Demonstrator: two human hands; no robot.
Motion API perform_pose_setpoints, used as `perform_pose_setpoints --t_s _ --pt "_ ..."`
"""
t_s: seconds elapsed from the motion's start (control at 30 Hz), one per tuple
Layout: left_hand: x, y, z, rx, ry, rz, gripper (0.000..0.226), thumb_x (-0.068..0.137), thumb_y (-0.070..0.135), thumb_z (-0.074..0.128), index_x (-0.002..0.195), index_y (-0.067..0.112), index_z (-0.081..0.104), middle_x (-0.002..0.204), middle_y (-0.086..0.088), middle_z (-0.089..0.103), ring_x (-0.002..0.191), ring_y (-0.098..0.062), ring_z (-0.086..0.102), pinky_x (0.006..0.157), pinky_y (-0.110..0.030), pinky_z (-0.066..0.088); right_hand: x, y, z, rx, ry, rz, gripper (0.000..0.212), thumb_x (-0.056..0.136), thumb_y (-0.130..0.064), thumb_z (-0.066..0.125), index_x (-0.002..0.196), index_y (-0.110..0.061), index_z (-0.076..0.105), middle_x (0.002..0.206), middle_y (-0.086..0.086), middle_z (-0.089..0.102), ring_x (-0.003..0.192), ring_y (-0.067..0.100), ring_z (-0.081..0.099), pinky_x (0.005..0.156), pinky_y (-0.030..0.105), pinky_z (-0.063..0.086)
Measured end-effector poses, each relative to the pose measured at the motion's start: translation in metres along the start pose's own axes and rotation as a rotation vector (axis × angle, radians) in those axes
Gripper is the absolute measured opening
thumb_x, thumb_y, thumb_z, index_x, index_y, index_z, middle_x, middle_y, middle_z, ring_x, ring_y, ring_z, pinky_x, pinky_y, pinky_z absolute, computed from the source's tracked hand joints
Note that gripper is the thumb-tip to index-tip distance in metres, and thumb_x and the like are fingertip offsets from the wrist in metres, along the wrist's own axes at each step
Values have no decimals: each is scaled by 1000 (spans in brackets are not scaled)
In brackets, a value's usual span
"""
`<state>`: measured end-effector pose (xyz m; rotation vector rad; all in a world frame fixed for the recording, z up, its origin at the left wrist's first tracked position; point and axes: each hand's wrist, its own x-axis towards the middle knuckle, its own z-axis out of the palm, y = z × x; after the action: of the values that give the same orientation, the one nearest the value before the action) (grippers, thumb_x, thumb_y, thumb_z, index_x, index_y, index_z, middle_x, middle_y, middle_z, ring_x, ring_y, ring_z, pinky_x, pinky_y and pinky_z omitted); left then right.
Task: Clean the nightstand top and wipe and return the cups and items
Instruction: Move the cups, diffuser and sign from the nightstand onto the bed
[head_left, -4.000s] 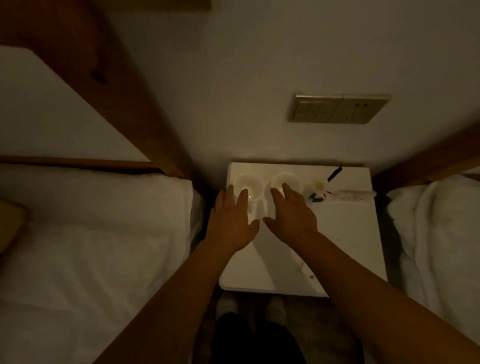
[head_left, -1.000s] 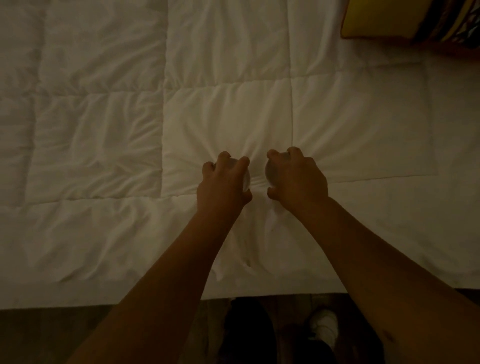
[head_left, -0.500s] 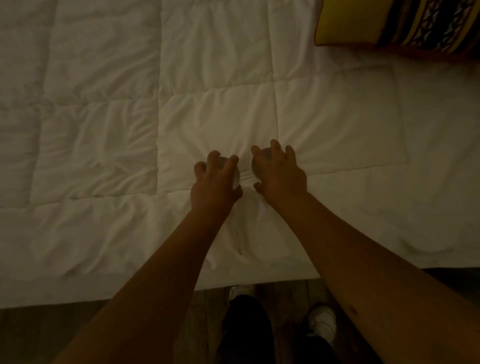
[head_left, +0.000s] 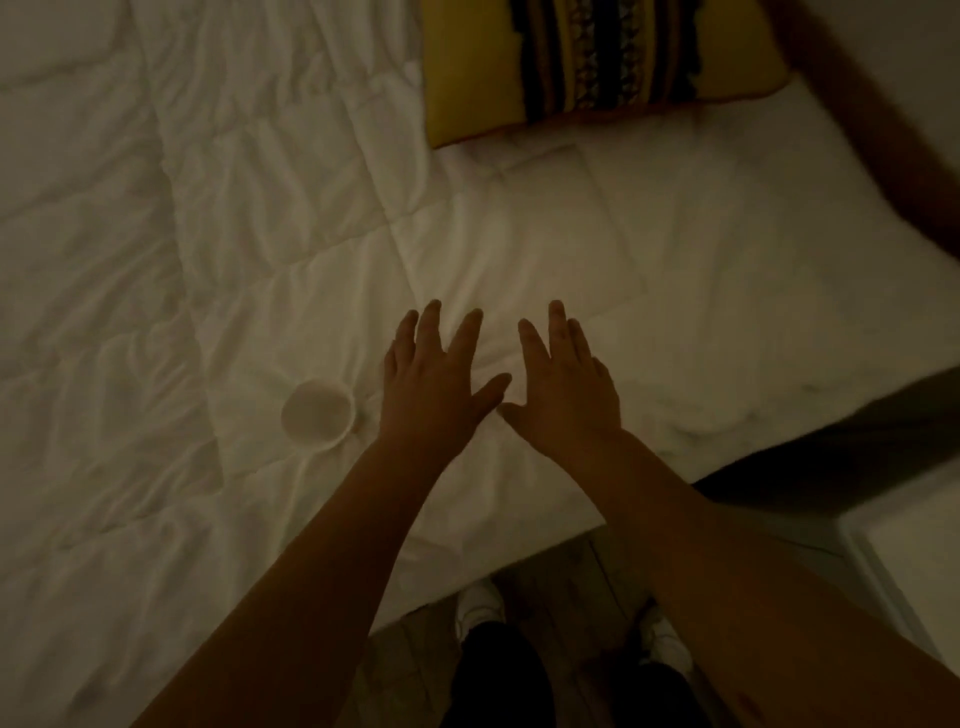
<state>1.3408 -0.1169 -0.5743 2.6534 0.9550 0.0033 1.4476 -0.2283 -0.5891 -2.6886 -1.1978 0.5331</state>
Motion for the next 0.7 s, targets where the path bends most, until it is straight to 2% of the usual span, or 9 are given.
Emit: perform_pose_setpoints --t_s 0.2,0.3,0.4,0.5,0.63,0.7 --pt "18 121 29 36 -77 254 82 83 61 54 149 31 16 159 -15 15 146 -38 11 112 -54 23 -42 122 -40 49 60 211 87 86 -58 55 151 -23 8 161 9 -6 147 30 2 112 49 24" --pt "16 190 48 43 -126 361 84 80 67 50 149 30 19 159 -14 16 146 -37 13 111 -54 26 -77 185 -55 104 86 319 83 87 -60 52 151 -23 14 161 9 0 146 31 8 112 49 24" --pt "4 267 70 24 -197 477 86 79 71 49 149 30 21 159 -11 17 145 -34 14 109 -53 29 -124 246 -70 158 147 449 75 85 -58 55 146 -24 27 158 9 18 140 32 24 106 48 34" --pt "-10 329 90 5 -256 583 86 80 68 52 150 26 23 158 -10 19 144 -33 16 108 -54 33 -171 293 -78 199 206 542 65 83 -51 60 138 -24 40 148 6 36 128 31 41 92 45 45" --pt "-44 428 127 2 -369 721 85 82 64 54 150 26 21 159 -8 18 143 -31 16 109 -53 31 -256 372 -76 227 216 753 63 85 -49 58 140 -22 40 151 5 34 130 29 41 90 42 46" --pt "-51 444 134 -24 -389 734 87 81 65 55 150 24 21 157 -9 20 141 -31 20 108 -53 34 -272 386 -72 225 212 796 62 86 -48 57 140 -23 40 153 5 32 131 29 39 92 43 46"
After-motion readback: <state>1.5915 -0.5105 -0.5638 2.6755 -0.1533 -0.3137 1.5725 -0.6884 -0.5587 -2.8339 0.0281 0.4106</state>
